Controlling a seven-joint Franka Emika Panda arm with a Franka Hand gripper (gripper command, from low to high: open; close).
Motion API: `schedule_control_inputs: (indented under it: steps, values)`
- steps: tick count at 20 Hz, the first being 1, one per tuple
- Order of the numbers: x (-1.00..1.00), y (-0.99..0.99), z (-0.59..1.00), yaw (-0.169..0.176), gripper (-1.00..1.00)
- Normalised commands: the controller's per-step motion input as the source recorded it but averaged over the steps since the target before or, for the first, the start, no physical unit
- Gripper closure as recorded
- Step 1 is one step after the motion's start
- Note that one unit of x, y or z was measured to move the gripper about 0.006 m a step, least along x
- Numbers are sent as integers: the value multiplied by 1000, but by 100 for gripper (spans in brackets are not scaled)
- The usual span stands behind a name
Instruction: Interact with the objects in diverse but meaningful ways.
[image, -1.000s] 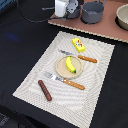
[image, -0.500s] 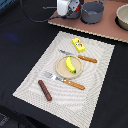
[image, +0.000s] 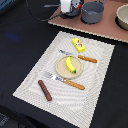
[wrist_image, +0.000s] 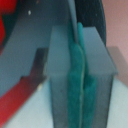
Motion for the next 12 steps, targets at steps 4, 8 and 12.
schedule_control_inputs:
  steps: [4, 8, 12]
  values:
    - [248, -386, 929, -13, 100]
    - [274, -779, 880, -4, 100]
    - [255, -990, 502, 0, 100]
